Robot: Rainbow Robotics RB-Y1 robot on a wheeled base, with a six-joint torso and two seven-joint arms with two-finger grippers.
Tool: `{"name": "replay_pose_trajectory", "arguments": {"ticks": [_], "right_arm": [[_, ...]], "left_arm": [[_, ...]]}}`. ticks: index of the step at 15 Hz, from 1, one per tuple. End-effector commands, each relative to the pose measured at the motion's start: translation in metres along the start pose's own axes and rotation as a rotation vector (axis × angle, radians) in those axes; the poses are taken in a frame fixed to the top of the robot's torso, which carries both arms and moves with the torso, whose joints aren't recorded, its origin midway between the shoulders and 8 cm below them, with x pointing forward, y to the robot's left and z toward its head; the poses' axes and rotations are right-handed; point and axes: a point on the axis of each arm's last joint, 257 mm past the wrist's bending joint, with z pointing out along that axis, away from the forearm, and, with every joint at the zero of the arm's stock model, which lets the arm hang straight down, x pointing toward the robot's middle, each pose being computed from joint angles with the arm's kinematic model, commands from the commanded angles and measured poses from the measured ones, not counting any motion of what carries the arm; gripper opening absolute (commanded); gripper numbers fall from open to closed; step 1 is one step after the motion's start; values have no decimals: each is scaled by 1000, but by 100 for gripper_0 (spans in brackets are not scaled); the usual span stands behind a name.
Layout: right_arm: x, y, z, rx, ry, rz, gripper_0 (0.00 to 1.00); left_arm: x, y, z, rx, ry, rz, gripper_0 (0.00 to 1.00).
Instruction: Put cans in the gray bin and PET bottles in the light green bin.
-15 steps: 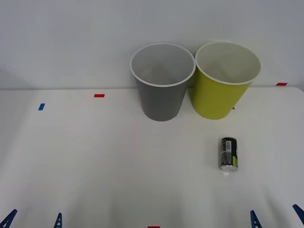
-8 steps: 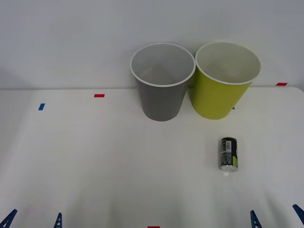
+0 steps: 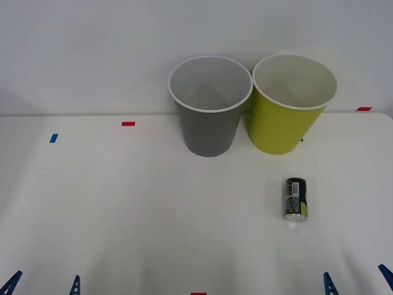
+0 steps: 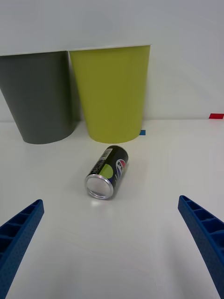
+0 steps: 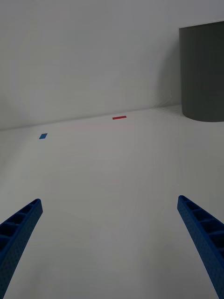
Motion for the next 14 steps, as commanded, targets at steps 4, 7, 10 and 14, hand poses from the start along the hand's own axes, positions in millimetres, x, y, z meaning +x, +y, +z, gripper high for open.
{"name": "replay_pose_trajectory", "arguments": {"ticks": [4,7,10,14], "right_arm": [[0,0,0,0,0,0,100],[0,0,0,0,0,0,100],[0,0,0,0,0,0,100],[0,0,0,0,0,0,100]], "left_arm": [[0,0,0,0,0,0,100],[0,0,0,0,0,0,100],[0,0,0,0,0,0,100],[0,0,0,0,0,0,100]]}}
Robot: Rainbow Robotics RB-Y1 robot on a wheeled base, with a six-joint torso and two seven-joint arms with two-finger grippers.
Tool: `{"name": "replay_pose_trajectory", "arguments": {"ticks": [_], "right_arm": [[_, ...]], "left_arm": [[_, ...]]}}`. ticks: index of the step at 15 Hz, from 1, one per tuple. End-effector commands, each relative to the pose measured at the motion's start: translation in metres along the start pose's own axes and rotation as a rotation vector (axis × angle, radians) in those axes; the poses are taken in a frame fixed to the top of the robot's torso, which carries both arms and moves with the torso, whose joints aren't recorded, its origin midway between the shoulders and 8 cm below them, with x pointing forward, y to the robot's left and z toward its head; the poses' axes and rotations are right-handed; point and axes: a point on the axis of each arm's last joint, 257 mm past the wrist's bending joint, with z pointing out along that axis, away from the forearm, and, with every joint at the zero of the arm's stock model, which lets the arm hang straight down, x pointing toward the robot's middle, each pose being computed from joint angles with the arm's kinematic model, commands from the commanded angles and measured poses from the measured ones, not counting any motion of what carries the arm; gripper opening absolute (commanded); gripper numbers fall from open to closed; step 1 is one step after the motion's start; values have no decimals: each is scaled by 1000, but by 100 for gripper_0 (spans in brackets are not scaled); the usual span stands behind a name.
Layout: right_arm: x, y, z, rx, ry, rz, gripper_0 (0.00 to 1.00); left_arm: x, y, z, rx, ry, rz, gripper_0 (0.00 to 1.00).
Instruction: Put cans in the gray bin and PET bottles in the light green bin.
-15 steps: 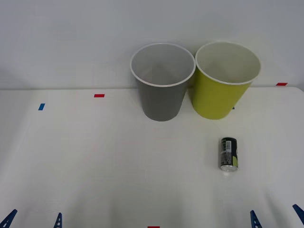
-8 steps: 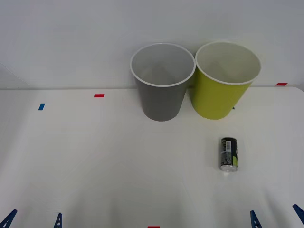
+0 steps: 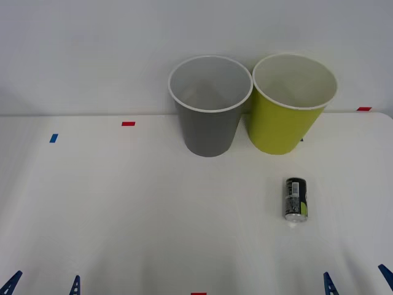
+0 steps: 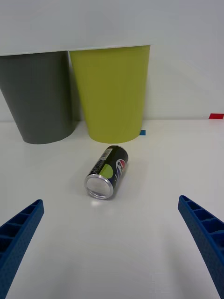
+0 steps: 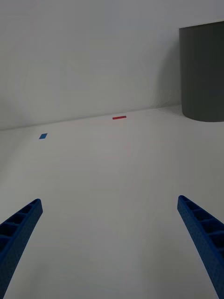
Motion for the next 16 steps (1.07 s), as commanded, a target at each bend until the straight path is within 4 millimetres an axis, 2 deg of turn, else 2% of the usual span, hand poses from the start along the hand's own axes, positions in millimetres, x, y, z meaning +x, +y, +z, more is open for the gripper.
{"name": "replay_pose_trajectory", "arguments": {"ticks": [1,3,4,7,10,16], "right_arm": [[0,0,0,0,0,0,100],[0,0,0,0,0,0,100],[16,0,0,19,28,15,100],[4,11,6,-12,1,12,100],[-1,12,12,-28,8,20,100],[-17,10,45,21,102,102,100]], "left_arm": [[0,0,0,0,0,0,100],[0,0,0,0,0,0,100],[0,0,0,0,0,0,100],[0,0,0,0,0,0,100],[0,0,0,0,0,0,100],[0,0,0,0,0,0,100]]}}
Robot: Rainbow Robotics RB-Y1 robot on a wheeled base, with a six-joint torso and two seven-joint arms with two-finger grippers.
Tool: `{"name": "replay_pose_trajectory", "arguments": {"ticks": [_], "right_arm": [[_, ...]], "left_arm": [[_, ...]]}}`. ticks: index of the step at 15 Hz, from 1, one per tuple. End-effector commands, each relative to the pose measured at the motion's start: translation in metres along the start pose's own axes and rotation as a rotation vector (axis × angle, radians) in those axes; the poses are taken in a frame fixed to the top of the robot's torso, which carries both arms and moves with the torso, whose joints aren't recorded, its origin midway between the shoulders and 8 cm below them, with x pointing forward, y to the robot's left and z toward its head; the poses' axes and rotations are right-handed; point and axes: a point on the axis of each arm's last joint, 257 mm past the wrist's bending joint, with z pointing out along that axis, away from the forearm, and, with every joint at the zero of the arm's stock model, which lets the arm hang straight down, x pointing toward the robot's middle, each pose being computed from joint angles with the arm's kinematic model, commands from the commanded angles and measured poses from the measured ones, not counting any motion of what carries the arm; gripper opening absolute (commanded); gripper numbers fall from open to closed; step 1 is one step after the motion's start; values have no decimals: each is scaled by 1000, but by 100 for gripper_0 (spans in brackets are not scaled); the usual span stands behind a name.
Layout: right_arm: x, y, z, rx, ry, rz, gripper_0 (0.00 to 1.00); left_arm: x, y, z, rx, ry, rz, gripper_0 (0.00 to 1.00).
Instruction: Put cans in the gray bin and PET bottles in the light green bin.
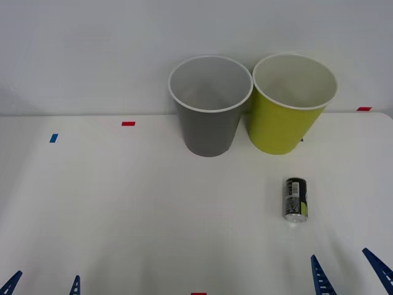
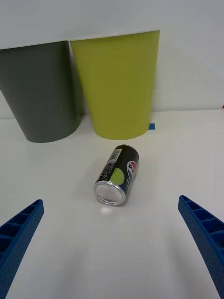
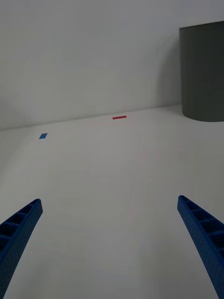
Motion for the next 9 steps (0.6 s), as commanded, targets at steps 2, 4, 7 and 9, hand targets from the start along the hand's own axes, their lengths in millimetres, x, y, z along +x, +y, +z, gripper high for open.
{"name": "replay_pose_trajectory", "arguments": {"ticks": [2,4,7,9], "right_arm": [[-23,-4,23,40,83,44,100],[-33,-5,29,51,126,49,100],[-41,-12,31,42,162,37,100],[-36,-13,32,33,197,110,100]], "left_arm": [[0,0,0,0,0,0,100],[0,0,0,0,0,0,100],[0,0,0,0,0,0,100],[0,0,0,0,0,0,100]]}}
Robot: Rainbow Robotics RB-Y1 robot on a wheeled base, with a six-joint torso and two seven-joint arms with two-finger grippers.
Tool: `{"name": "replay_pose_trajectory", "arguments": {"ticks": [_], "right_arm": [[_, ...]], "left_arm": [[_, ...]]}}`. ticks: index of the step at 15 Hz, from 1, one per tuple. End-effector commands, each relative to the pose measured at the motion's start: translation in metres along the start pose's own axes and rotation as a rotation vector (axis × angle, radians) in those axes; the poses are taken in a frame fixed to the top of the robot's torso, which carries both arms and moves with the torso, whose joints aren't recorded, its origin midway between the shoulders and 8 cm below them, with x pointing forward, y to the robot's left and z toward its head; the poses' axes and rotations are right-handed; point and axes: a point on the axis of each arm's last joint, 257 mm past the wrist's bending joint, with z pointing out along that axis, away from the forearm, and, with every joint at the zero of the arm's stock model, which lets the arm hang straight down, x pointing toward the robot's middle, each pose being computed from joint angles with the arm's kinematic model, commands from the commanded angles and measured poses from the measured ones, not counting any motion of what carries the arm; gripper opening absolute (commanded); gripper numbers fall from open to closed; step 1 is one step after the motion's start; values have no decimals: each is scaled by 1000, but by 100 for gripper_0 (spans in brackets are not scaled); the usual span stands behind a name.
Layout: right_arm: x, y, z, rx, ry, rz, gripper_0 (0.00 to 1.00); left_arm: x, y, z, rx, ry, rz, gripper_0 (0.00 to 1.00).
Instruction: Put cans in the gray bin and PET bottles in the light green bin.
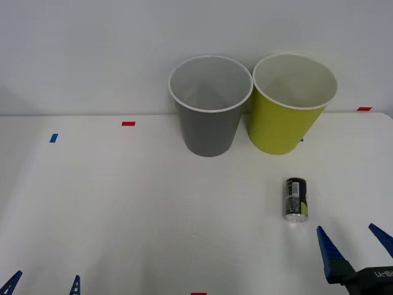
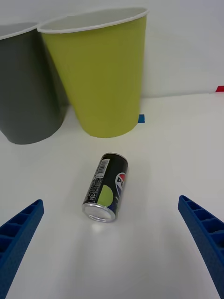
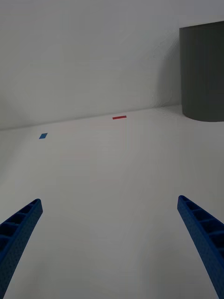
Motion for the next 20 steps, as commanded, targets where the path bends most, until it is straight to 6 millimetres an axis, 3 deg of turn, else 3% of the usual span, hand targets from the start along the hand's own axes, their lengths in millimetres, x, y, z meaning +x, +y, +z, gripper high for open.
{"name": "replay_pose_trajectory", "arguments": {"ticks": [1,5,8,13,17,20], "right_arm": [[2,-3,4,-13,52,74,100],[-5,-9,7,88,229,131,100],[36,-39,2,262,413,254,100],[24,-24,33,298,466,392,100],[35,-29,27,368,578,352,100],[32,-10,33,377,633,456,100]], "left_arm": [[0,0,0,0,0,0,100],[0,0,0,0,0,0,100],[0,0,0,0,0,0,100],[0,0,0,0,0,0,100],[0,0,0,0,0,0,100],[0,0,0,0,0,0,100]]}}
